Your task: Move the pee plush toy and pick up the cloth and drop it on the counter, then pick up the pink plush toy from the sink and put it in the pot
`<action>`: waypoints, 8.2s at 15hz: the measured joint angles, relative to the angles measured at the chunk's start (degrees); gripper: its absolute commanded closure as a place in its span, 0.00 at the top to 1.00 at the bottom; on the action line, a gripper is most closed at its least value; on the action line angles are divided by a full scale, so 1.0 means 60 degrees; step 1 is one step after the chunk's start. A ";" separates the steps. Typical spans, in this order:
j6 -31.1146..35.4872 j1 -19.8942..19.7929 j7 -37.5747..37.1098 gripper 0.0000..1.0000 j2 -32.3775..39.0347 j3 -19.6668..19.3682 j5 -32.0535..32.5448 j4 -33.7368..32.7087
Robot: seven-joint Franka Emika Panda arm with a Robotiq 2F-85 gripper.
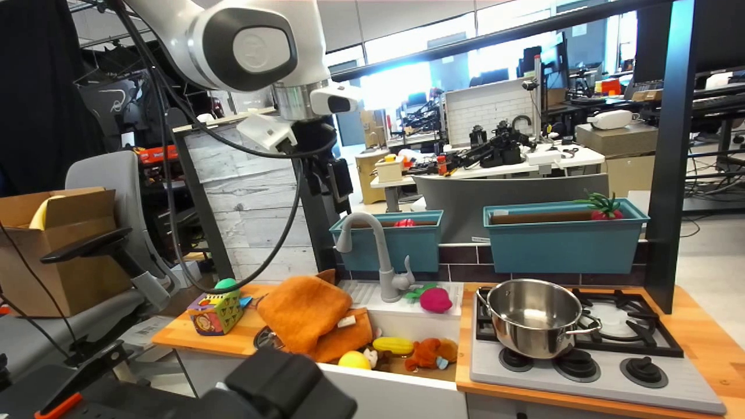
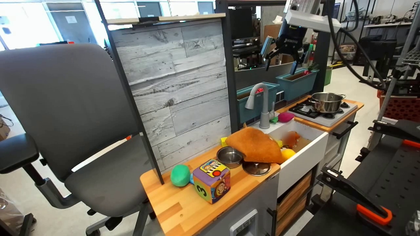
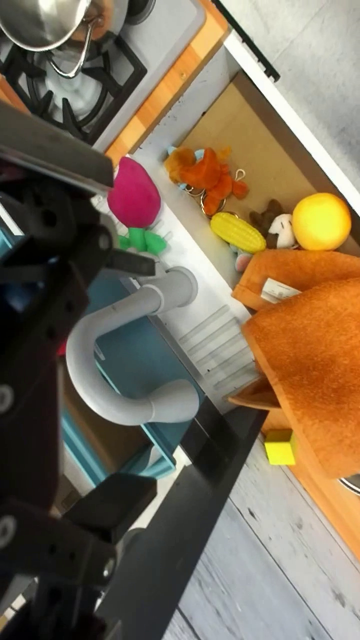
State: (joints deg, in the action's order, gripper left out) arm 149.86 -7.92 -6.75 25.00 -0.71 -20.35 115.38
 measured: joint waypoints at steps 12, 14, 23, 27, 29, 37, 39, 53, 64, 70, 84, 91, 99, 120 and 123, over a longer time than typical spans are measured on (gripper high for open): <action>-0.0381 0.0012 -0.1491 1.00 0.2882 -0.0533 0.0138 -0.2551; -0.0384 -0.0139 -0.1618 1.00 0.2949 -0.0577 0.0123 -0.2491; -0.0405 -0.0733 -0.2498 1.00 0.4063 -0.0681 0.0081 -0.3655; -0.0369 -0.0542 -0.2536 1.00 0.4876 -0.0564 0.0092 -0.4905; -0.0256 -0.0399 -0.2533 1.00 0.5251 -0.0556 0.0114 -0.5347; 0.0128 -0.0527 -0.2089 1.00 0.5661 -0.0426 0.0088 -0.5577; 0.0278 -0.0683 -0.1832 1.00 0.5655 -0.0263 0.0001 -0.5501; 0.3866 -0.4418 0.1578 1.00 0.5782 0.2474 -0.0594 -0.3403; 0.2489 -0.4082 0.1602 1.00 0.6588 0.2658 -0.0269 -0.4647; 0.1294 -0.3417 0.1165 1.00 0.7183 0.1968 -0.0272 -0.5975; -0.0465 -0.2951 0.0301 0.29 0.8502 0.0936 -0.0257 -0.8375; -0.0820 -0.2904 0.0265 0.02 0.8563 0.0783 -0.0259 -0.8678; 0.1251 -0.3233 0.1231 0.03 0.8079 0.1328 -0.0533 -0.7294; 0.8661 -1.1403 -0.0459 0.03 0.5338 0.7030 0.2410 0.2197; 0.8653 -1.2089 -0.1457 0.03 0.5279 0.7283 0.2498 0.2225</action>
State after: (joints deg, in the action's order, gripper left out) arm 201.78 -80.46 -15.50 56.67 42.99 -5.36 128.73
